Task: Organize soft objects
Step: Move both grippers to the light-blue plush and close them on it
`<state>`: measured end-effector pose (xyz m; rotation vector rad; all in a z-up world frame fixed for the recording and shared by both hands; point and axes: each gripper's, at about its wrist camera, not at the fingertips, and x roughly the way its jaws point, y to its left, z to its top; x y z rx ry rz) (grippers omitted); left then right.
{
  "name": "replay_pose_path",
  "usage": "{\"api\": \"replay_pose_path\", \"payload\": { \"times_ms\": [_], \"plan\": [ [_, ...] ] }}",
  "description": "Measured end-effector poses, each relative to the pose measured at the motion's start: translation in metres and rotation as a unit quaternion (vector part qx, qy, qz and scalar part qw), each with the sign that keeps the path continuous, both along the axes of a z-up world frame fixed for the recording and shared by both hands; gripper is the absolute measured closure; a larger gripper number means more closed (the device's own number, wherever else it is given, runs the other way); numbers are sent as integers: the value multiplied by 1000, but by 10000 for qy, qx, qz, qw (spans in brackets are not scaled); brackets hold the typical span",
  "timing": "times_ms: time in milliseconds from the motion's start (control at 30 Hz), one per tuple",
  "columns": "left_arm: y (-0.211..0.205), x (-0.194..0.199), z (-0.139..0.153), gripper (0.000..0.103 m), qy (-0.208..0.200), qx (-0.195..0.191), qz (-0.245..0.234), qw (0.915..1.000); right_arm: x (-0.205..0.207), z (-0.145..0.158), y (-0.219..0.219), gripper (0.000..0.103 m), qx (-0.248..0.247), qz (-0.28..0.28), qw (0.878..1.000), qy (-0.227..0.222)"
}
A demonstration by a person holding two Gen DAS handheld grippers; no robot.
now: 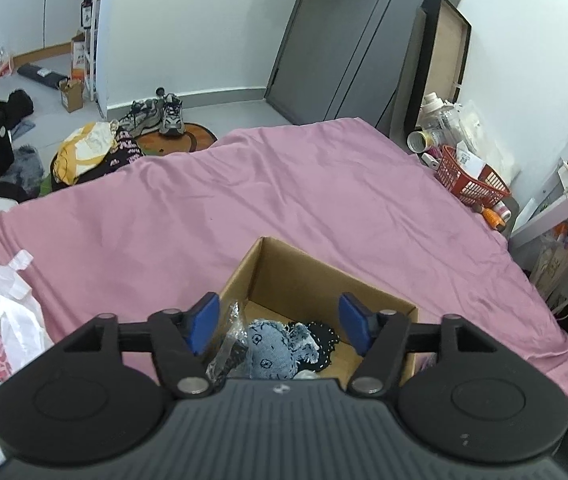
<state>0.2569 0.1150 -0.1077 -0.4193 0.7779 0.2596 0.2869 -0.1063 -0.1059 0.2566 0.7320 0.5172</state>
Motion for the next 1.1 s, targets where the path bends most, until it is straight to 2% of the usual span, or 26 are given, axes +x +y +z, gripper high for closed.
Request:
{"api": "replay_pose_path", "payload": {
  "times_ms": [167, 433, 667, 900, 1100],
  "plan": [
    [-11, -5, 10, 26, -38, 162, -18, 9999, 3, 3, -26, 37, 58, -244, 9996, 110],
    [-36, -8, 23, 26, -49, 391, -83, 9992, 5, 0, -65, 37, 273, -525, 9973, 445],
    [-66, -13, 27, 26, -89, 640, -173, 9978, 7, 2, -93, 36, 443, -737, 9952, 461],
    [-96, -11, 31, 26, -77, 723, -307, 9969, 15, -7, -124, 36, 776, -1003, 9896, 674],
    [-127, -6, 32, 26, -224, 947, -422, 9944, 19, -19, -145, 37, 1000, -1213, 9837, 867]
  ]
}}
